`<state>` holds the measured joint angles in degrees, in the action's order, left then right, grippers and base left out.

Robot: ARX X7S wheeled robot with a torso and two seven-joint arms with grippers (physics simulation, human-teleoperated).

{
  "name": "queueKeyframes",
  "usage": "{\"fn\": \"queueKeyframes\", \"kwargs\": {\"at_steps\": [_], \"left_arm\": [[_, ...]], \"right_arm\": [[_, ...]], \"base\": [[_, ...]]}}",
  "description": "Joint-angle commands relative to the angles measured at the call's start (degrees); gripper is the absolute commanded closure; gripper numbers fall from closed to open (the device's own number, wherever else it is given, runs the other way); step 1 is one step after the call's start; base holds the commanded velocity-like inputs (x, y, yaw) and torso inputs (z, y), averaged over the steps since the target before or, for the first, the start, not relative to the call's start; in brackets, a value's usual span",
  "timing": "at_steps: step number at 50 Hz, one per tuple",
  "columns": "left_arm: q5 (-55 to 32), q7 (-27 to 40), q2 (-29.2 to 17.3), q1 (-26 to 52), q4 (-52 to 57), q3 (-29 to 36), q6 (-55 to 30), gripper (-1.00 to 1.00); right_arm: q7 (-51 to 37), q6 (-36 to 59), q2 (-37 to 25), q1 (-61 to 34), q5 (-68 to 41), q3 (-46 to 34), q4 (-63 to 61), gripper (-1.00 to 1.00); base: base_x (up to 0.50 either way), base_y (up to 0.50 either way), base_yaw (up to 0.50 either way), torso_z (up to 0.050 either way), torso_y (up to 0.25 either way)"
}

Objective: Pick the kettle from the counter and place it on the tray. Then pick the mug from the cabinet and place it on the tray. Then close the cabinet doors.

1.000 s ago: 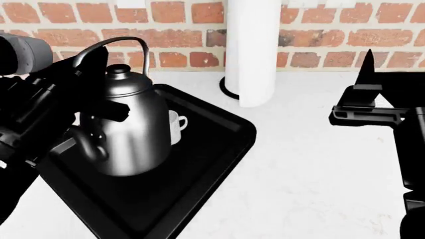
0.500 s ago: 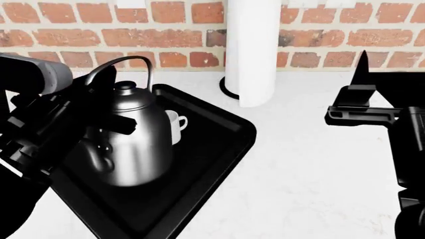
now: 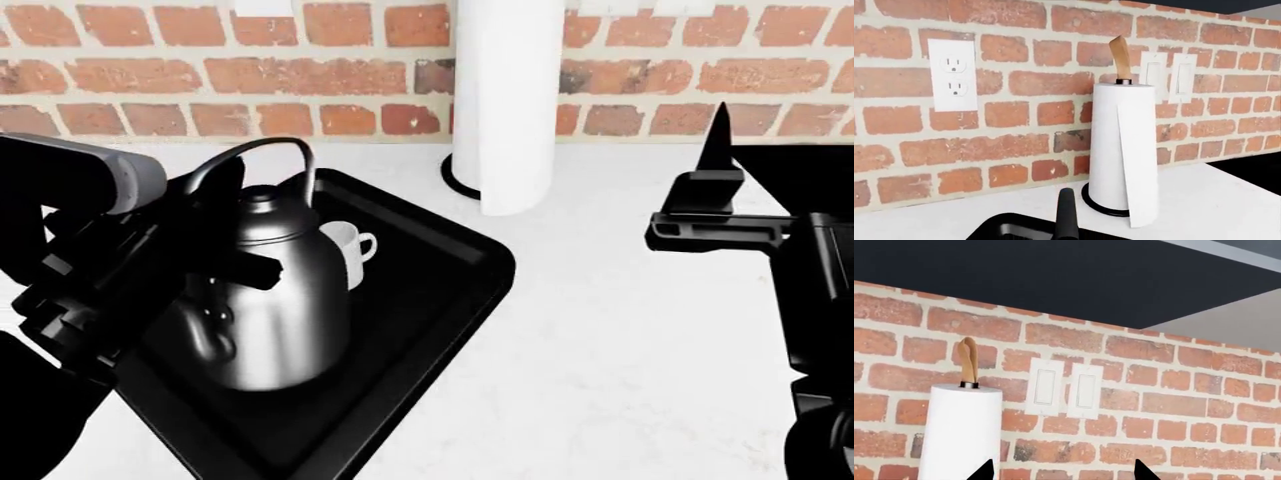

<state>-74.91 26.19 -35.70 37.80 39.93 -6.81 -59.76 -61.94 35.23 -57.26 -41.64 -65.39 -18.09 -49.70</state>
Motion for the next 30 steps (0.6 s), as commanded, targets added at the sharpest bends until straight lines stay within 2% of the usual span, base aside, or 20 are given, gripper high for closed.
{"fn": "queueKeyframes", "kwargs": {"at_steps": [1, 18, 19, 30], "left_arm": [[0.94, -0.9, -0.06, -0.79, -0.02, -0.33, 0.77, 1.0], [1.23, -1.3, -0.37, -1.22, -0.68, 0.39, 0.9, 1.0], [1.22, -1.31, -0.39, -1.25, -0.7, 0.44, 0.9, -1.0], [0.42, -0.85, -0.63, -1.16, -0.99, 0.37, 0.91, -1.0]], "right_arm": [[0.04, 0.31, 0.39, -0.42, 0.04, -0.36, 0.2, -1.0], [0.17, 0.16, 0.56, -0.25, 0.37, -0.48, 0.4, -1.0], [0.2, 0.14, 0.59, -0.21, 0.44, -0.51, 0.42, -1.0], [0.29, 0.02, 0.69, 0.09, 0.75, -0.65, 0.5, -1.0]], "base": [[0.0, 0.0, 0.0, 0.0, 0.0], [0.0, 0.0, 0.0, 0.001, 0.001], [0.0, 0.0, 0.0, 0.0, 0.0], [0.0, 0.0, 0.0, 0.0, 0.001]]}}
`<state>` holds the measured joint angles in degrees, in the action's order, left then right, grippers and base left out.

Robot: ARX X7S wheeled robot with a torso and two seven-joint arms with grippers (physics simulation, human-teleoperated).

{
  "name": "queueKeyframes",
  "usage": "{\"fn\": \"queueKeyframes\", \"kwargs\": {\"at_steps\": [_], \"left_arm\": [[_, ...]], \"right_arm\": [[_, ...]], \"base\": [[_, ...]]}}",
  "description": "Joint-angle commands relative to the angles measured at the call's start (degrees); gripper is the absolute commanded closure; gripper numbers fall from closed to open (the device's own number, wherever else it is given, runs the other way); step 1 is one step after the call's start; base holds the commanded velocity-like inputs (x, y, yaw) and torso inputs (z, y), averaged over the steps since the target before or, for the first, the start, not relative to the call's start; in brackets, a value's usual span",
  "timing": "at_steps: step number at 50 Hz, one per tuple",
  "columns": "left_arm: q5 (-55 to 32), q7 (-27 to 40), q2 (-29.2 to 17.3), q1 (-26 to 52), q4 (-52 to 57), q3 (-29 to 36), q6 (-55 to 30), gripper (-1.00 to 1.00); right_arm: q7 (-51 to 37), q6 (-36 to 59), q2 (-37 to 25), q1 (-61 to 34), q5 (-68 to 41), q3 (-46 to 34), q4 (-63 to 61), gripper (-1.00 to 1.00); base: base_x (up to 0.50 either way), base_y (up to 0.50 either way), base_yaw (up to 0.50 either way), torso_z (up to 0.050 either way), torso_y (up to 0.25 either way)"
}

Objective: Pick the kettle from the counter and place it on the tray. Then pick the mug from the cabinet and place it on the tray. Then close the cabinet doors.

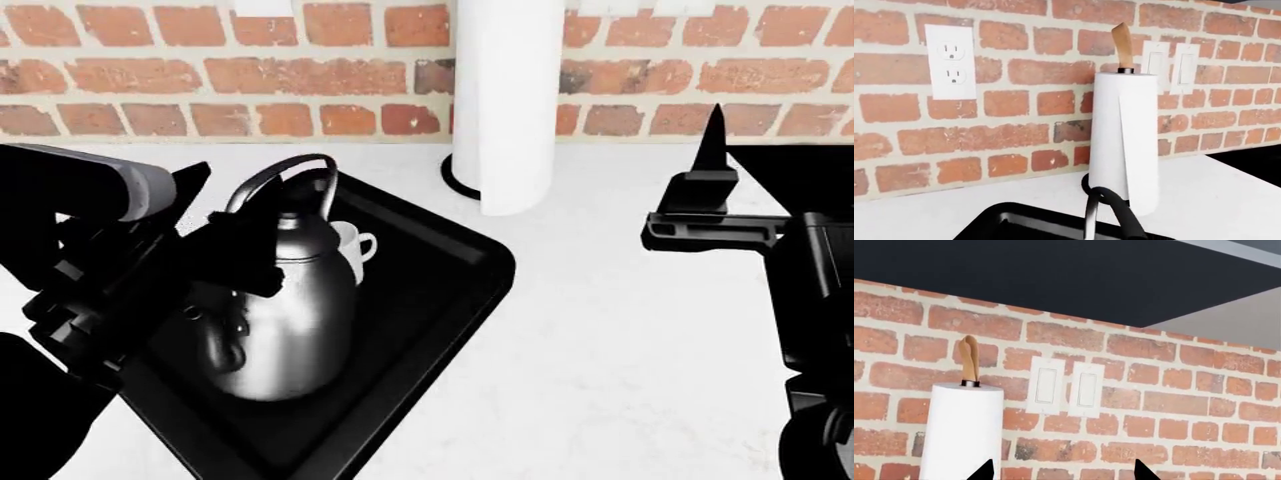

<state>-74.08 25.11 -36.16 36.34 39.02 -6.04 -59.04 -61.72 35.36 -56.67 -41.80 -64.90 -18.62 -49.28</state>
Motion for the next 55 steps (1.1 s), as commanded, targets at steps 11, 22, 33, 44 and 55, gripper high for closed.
{"fn": "queueKeyframes", "kwargs": {"at_steps": [11, 22, 33, 44, 55], "left_arm": [[-1.58, 1.2, -0.66, 0.74, -0.04, -0.28, -0.25, -1.0], [-11.85, 8.7, -4.52, 5.0, -3.5, 3.42, -8.3, -1.0], [-16.11, 12.57, -6.39, 7.64, -4.26, 4.81, -10.36, -1.0], [-20.61, 13.61, -7.34, 12.65, -2.81, 3.61, -9.06, -1.0], [-28.33, 18.87, -9.81, 22.76, -4.2, 4.62, -8.1, -1.0]], "right_arm": [[0.26, -0.44, 0.06, 0.66, 0.55, -0.05, 0.2, -1.0], [0.08, -0.59, -0.24, 0.81, 0.3, 0.24, 0.02, -1.0], [0.26, -1.09, -0.42, 1.41, 0.54, 0.48, 0.15, -1.0], [0.37, -1.01, -0.29, 1.21, 0.51, 0.37, 0.25, -1.0], [-0.05, -0.76, -0.6, 0.68, -0.4, 0.66, -0.22, -1.0]], "base": [[0.0, 0.0, 0.0, 0.0, 0.0], [0.0, 0.0, 0.0, 0.0, 0.0], [0.0, 0.0, 0.0, 0.0, 0.0], [0.0, 0.0, 0.0, 0.0, 0.0], [0.0, 0.0, 0.0, 0.0, 0.0]]}}
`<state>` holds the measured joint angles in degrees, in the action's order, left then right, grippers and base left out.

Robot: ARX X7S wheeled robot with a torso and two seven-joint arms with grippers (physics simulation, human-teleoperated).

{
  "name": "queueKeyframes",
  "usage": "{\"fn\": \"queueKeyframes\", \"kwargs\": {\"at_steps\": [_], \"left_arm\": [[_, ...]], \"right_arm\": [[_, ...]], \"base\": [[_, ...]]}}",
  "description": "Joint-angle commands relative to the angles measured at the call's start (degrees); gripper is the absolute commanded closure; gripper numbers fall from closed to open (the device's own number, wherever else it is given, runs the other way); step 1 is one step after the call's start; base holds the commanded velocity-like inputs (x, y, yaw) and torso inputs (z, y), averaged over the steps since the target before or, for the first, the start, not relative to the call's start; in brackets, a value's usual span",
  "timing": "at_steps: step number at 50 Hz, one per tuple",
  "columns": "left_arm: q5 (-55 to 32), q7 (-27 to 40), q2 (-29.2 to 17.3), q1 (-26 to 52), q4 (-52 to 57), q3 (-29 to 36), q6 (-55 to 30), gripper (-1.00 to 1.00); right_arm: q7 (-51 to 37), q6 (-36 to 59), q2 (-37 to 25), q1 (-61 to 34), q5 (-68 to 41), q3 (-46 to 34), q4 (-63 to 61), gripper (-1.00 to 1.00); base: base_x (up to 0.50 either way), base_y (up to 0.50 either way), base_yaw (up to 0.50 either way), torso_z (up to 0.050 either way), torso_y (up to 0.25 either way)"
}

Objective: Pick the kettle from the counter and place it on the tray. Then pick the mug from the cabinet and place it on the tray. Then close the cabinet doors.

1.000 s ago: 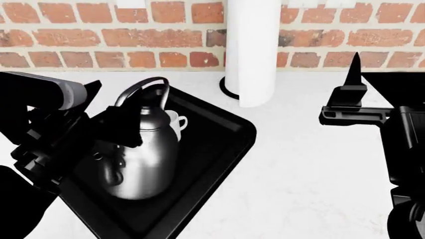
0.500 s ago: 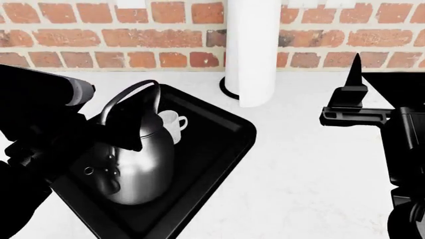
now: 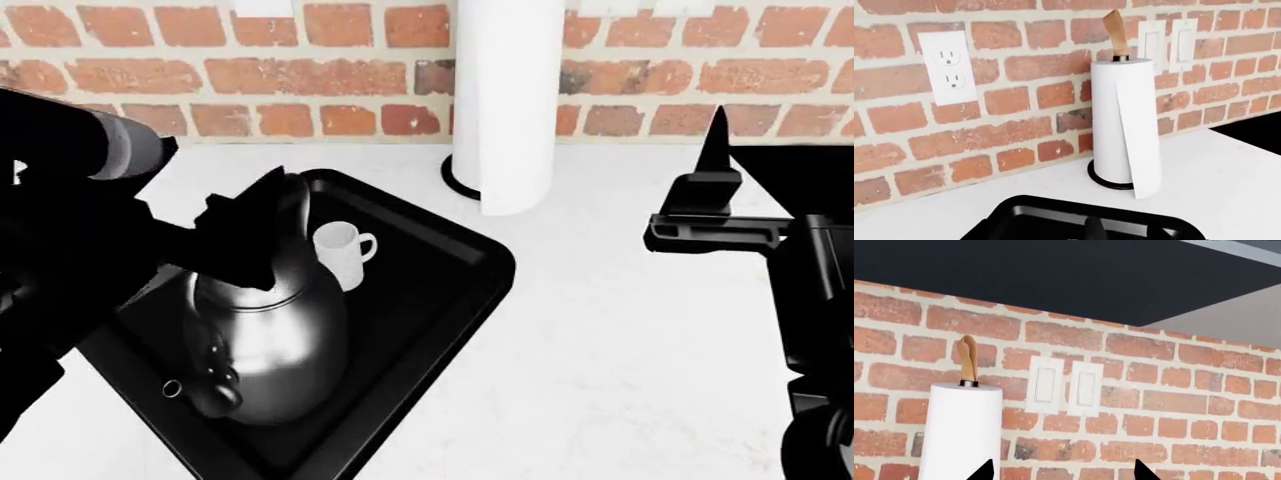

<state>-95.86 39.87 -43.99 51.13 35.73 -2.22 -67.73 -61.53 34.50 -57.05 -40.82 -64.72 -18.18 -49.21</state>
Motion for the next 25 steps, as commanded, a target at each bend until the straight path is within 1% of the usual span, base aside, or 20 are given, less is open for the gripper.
{"fn": "queueKeyframes", "kwargs": {"at_steps": [1, 4, 14, 18, 22, 25], "left_arm": [[-7.22, 4.62, -2.21, 9.1, -1.21, 0.96, 0.7, -1.0], [-8.74, 5.71, -2.91, 11.51, -1.69, 1.13, 1.05, -1.0], [-10.68, 5.97, -3.95, 14.12, -0.46, -1.71, 3.39, -1.0], [-10.6, 5.82, -3.66, 14.97, 0.25, -4.28, 5.44, -1.0], [-8.91, 6.07, -2.39, 14.68, 2.02, -8.28, 8.45, -1.0], [-7.67, 7.14, -1.73, 13.29, 5.58, -10.98, 9.95, -1.0]], "right_arm": [[-0.26, 0.07, -0.27, -0.29, -0.66, 0.29, -0.33, -1.0], [-0.34, 0.05, -0.39, -0.31, -0.78, 0.38, -0.51, -1.0], [-0.27, -0.07, -0.3, -0.22, -0.59, 0.33, -0.6, -1.0], [-0.21, -0.27, -0.31, 0.01, -0.42, 0.38, -0.66, -1.0], [-0.02, -0.77, -0.48, 0.55, -0.07, 0.57, -1.02, -1.0], [-0.06, -1.11, -0.81, 0.84, 0.07, 0.86, -1.65, -1.0]], "base": [[0.0, 0.0, 0.0, 0.0, 0.0], [0.0, 0.0, 0.0, 0.0, 0.0], [0.0, 0.0, 0.0, 0.0, 0.0], [0.0, 0.0, 0.0, 0.0, 0.0], [0.0, 0.0, 0.0, 0.0, 0.0], [0.0, 0.0, 0.0, 0.0, 0.0]]}}
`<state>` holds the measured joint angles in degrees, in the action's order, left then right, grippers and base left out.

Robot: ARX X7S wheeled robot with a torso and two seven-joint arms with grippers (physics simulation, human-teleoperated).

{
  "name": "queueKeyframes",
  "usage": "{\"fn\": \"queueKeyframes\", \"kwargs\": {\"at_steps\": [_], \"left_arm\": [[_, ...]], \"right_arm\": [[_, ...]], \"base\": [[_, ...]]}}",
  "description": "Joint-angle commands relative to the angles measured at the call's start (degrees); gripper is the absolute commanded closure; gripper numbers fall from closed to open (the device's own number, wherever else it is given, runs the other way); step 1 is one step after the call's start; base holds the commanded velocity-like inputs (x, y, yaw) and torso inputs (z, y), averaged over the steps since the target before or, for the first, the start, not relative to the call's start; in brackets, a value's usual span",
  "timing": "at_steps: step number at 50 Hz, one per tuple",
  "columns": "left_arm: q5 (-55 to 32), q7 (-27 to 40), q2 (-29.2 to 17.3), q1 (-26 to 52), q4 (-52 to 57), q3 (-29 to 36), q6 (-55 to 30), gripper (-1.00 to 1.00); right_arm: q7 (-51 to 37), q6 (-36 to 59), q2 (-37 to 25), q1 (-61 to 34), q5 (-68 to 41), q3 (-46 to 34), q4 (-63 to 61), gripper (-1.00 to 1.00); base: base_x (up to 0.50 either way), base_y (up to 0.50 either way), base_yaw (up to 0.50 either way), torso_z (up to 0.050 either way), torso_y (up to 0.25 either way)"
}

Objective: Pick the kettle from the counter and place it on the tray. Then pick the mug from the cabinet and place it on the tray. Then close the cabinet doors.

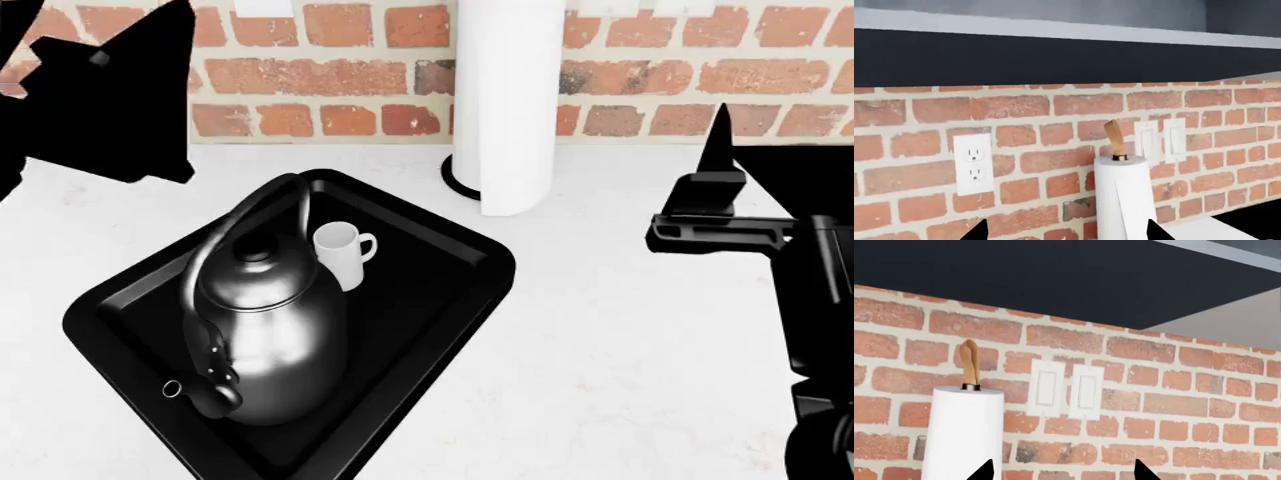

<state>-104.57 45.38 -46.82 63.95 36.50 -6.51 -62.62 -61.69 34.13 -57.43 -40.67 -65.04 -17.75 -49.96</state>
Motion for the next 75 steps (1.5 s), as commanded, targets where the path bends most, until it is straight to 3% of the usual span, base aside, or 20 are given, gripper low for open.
{"fn": "queueKeyframes", "kwargs": {"at_steps": [1, 10, 19, 26, 33, 41, 54, 75], "left_arm": [[1.65, 2.06, 1.29, -0.22, 6.47, -7.55, 5.11, -1.0], [6.21, 6.04, 2.67, -4.52, 15.29, -11.98, 6.15, -1.0], [15.06, 3.69, 3.84, -9.59, 17.7, -17.96, 6.12, -1.0], [12.1, 5.21, 2.99, -12.16, 19.31, -22.13, 8.04, -1.0], [15.56, 2.53, 3.39, -15.5, 19.97, -25.75, 7.62, -1.0], [16.89, 0.58, 4.85, -18.02, 17.47, -27.14, 7.86, -1.0], [13.57, 1.45, 4.36, -17.78, 16.22, -26.91, 8.96, -1.0], [16.17, 0.7, 3.56, -17.17, 16.12, -26.08, 8.53, -1.0]], "right_arm": [[-0.05, -0.82, -0.59, 0.78, 0.38, 0.57, -1.2, -1.0], [-0.79, -3.51, -1.58, 4.02, 1.4, 2.1, -4.05, -1.0], [-2.46, -5.49, -3.4, 7.07, 2.06, 3.6, -7.81, -1.0], [-2.7, -7.09, -3.94, 9.08, 3.29, 4.2, -8.19, -1.0], [-3.86, -6.02, -3.72, 7.65, 3.8, 2.98, -9.05, -1.0], [-5.12, -3.7, -3.65, 5.11, 4.05, 1.18, -8.82, -1.0], [-5.39, -4.14, -3.92, 4.56, 4.44, 0.16, -8.74, -1.0], [-6.3, -4.11, -4.55, 2.86, 3.91, -1.3, -9.03, -1.0]], "base": [[0.0, 0.0, 0.0, 0.0, 0.0], [0.0, 0.0, 0.0, 0.0, 0.0], [0.0, 0.0, 0.0, 0.0, 0.0], [0.0, 0.0, 0.0, 0.0, 0.0], [0.0, 0.0, 0.0, 0.0, 0.0], [0.0, 0.05, 0.0, 0.0, 0.0], [0.0, 0.5, 0.0, 0.0, 0.0], [0.0, 0.5, 0.0, 0.0, 0.0]]}}
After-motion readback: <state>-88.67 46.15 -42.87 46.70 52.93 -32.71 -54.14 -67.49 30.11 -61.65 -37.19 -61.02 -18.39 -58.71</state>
